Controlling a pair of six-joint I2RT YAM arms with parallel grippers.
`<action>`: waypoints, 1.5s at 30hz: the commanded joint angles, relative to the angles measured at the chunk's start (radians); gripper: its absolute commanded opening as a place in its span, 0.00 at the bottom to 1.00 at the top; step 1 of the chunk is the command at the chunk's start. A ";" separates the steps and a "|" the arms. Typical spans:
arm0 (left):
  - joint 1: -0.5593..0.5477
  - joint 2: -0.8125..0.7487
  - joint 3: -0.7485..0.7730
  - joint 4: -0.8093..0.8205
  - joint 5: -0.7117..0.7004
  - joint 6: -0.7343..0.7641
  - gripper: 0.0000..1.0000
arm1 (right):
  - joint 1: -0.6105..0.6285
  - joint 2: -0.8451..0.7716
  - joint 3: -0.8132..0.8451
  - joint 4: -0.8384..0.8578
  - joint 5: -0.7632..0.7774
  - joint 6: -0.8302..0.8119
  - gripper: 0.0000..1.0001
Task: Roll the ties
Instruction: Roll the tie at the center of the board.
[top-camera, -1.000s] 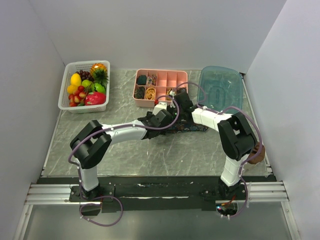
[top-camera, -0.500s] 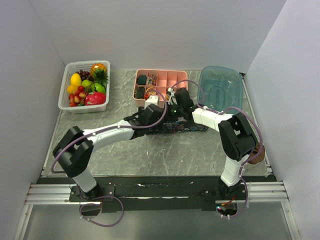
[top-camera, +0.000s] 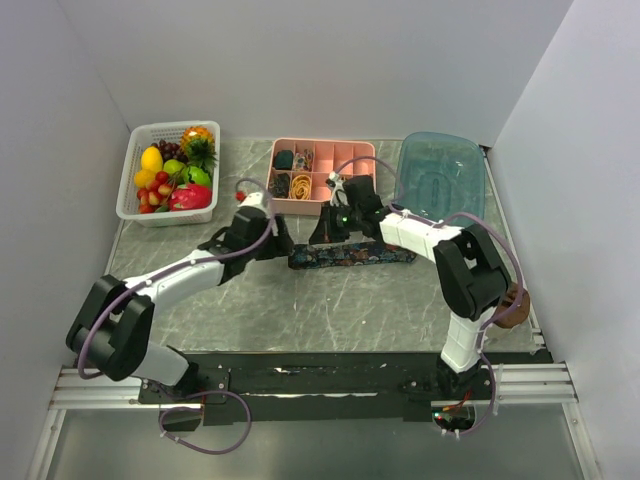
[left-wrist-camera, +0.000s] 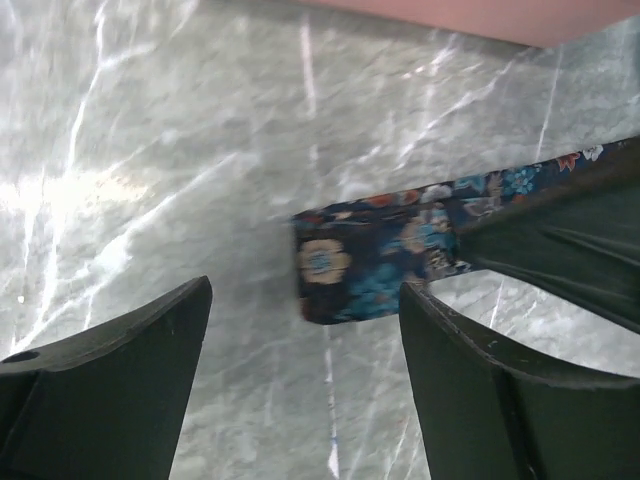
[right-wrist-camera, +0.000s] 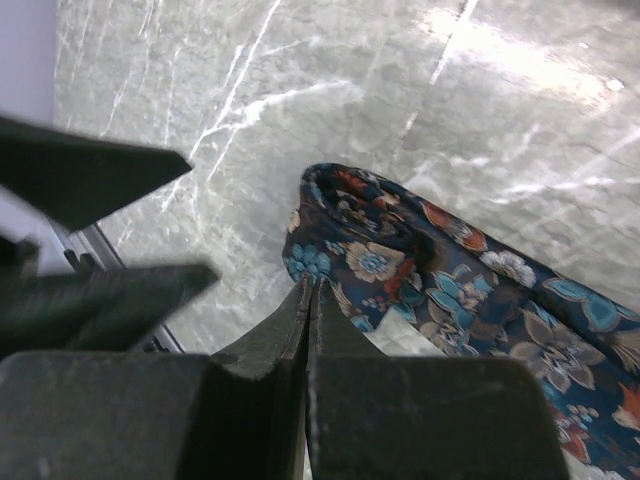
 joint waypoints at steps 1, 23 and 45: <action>0.115 -0.041 -0.093 0.182 0.276 -0.064 0.81 | 0.024 0.022 0.064 -0.047 0.043 -0.024 0.00; 0.230 0.262 -0.237 0.642 0.632 -0.232 0.87 | 0.039 0.141 0.122 -0.103 0.148 -0.055 0.00; 0.158 0.428 -0.240 0.851 0.606 -0.386 0.63 | 0.041 0.127 0.056 -0.092 0.193 -0.043 0.00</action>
